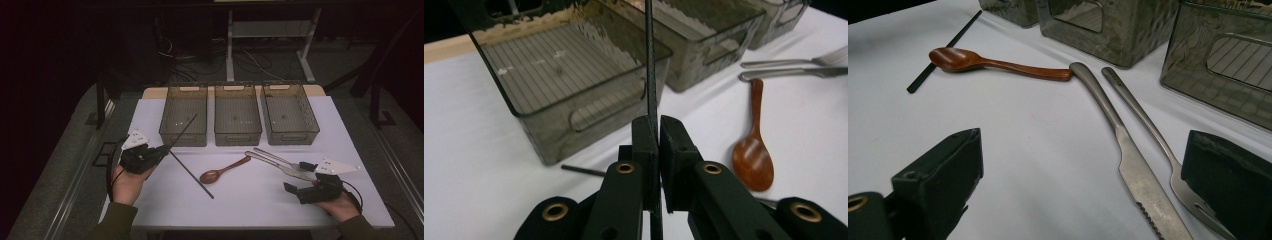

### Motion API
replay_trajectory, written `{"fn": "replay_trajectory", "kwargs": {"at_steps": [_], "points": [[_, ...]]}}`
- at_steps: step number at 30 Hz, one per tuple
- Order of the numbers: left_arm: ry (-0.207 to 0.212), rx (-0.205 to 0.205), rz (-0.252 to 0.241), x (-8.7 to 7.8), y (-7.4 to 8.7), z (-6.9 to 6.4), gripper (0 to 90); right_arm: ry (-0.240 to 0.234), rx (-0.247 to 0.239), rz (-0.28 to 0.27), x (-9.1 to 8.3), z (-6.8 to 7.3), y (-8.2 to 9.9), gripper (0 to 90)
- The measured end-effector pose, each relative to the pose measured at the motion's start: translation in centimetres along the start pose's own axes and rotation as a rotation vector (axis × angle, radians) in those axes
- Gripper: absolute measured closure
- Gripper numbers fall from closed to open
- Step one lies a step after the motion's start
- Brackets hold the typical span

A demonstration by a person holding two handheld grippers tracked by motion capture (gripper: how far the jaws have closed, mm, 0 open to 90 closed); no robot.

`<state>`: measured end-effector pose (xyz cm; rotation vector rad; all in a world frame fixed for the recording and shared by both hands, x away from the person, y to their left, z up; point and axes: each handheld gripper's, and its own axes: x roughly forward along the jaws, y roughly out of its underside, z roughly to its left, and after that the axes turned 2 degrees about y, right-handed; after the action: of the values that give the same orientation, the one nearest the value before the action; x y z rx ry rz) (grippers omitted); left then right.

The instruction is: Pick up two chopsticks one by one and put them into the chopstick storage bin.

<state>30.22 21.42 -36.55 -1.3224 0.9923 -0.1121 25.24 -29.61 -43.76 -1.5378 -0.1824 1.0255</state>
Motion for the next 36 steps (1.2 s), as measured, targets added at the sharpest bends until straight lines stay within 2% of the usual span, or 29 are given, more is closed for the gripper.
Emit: {"fn": "replay_trajectory", "kwargs": {"at_steps": [12,18,22,26,30,36], "points": [[-0.005,0.000,-0.048,1.7,-3.1,1.3,84.9,0.001,-0.001,0.001,0.1,-0.1,0.0,2.5],[-0.008,0.010,-0.044,3.0,-5.1,2.0,84.8,0.000,0.001,-0.002,-0.1,0.0,0.0,2.5],[-0.007,0.017,-0.058,3.9,-6.5,2.6,84.9,0.002,-0.002,-0.004,-0.1,0.0,0.0,2.5],[-0.010,0.008,-0.062,5.0,-7.6,3.3,84.8,0.001,0.002,-0.003,0.0,0.0,0.0,2.5],[-0.028,0.005,-0.061,6.3,-8.4,4.2,84.8,0.000,0.001,-0.005,-0.1,-0.1,0.0,2.5],[-0.066,-0.025,-0.068,8.0,-9.2,5.9,84.9,0.000,0.001,-0.008,-0.1,-0.1,0.0,2.5]]}}
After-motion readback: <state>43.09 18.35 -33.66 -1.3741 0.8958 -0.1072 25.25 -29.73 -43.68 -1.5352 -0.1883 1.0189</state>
